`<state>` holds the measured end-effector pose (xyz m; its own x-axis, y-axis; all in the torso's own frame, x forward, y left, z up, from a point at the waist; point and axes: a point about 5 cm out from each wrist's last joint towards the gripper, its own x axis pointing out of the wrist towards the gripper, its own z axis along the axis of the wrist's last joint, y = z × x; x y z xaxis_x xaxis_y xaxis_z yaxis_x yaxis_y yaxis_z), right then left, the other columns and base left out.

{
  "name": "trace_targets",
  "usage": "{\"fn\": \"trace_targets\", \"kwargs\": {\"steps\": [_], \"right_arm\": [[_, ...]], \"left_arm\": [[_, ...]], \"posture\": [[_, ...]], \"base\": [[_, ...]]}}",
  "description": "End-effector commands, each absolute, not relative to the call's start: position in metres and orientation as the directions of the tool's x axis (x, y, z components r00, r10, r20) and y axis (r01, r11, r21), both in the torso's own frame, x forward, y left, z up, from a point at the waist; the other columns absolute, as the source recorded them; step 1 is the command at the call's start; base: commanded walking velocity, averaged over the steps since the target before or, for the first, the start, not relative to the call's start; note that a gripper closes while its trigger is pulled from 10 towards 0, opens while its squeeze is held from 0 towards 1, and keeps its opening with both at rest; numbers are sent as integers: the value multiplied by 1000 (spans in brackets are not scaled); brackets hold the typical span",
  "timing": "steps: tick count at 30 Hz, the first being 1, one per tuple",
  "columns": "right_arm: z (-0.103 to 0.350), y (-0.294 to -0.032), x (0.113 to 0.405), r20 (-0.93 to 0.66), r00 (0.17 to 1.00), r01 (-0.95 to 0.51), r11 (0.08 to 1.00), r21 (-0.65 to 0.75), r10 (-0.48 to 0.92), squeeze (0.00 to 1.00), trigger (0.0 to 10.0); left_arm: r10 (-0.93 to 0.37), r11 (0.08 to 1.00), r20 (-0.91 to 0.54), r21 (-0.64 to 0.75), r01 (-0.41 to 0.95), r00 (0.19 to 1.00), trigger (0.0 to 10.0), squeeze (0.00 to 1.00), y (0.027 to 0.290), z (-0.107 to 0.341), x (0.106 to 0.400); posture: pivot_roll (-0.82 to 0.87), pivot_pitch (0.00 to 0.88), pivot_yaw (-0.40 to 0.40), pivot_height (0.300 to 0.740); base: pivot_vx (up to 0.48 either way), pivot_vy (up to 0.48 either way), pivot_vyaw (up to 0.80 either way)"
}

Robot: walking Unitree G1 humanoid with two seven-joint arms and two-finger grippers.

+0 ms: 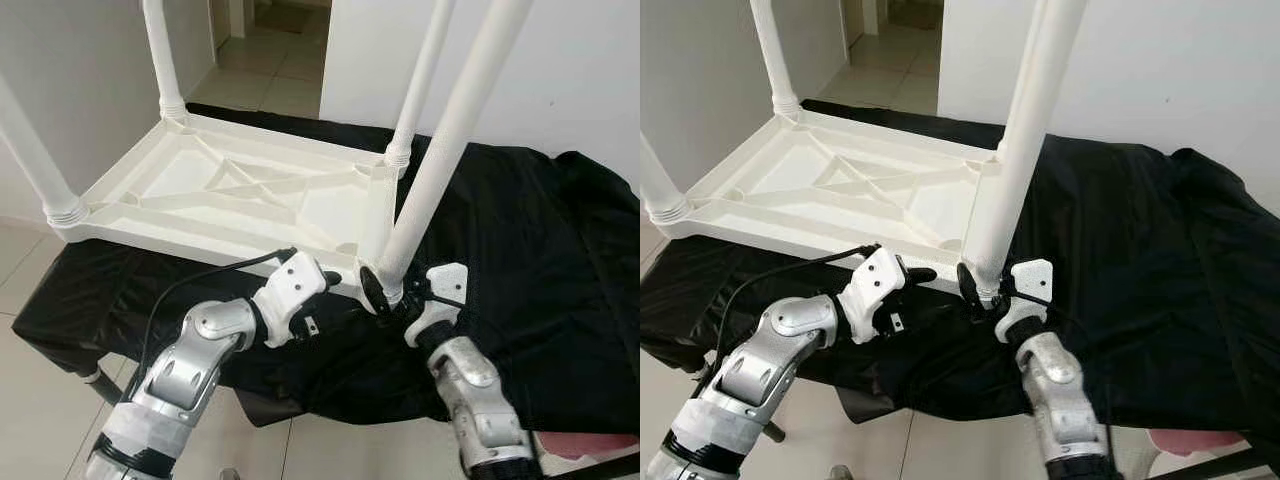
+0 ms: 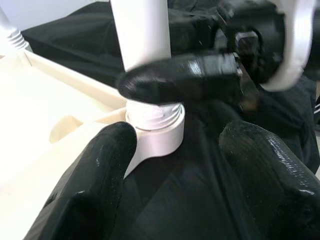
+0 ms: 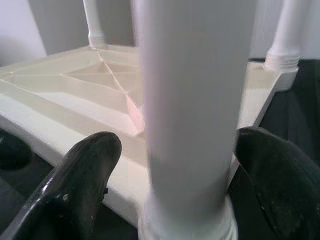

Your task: Building children table

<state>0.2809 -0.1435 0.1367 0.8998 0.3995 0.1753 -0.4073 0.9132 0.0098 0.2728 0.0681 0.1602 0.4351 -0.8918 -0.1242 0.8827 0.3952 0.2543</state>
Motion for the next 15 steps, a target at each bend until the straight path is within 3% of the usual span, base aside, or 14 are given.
{"fn": "trace_targets", "kwargs": {"steps": [1,3,15], "right_arm": [[137,-147,284,171,871,-467,884,1,460,0,10000],[139,-150,291,149,818,-558,829,-33,556,0,10000],[135,-155,316,42,719,-688,719,-97,693,0,10000]], "left_arm": [[-888,401,-127,254,880,441,10000,0,66,160,271],[-890,397,-127,255,882,437,10000,0,63,161,271],[-882,412,-126,264,872,455,10000,0,64,163,272]], "posture": [[-12,39,-59,740],[0,39,-62,740],[32,24,-78,740]], "base": [[0,0,0],[0,0,0],[0,0,0]]}}
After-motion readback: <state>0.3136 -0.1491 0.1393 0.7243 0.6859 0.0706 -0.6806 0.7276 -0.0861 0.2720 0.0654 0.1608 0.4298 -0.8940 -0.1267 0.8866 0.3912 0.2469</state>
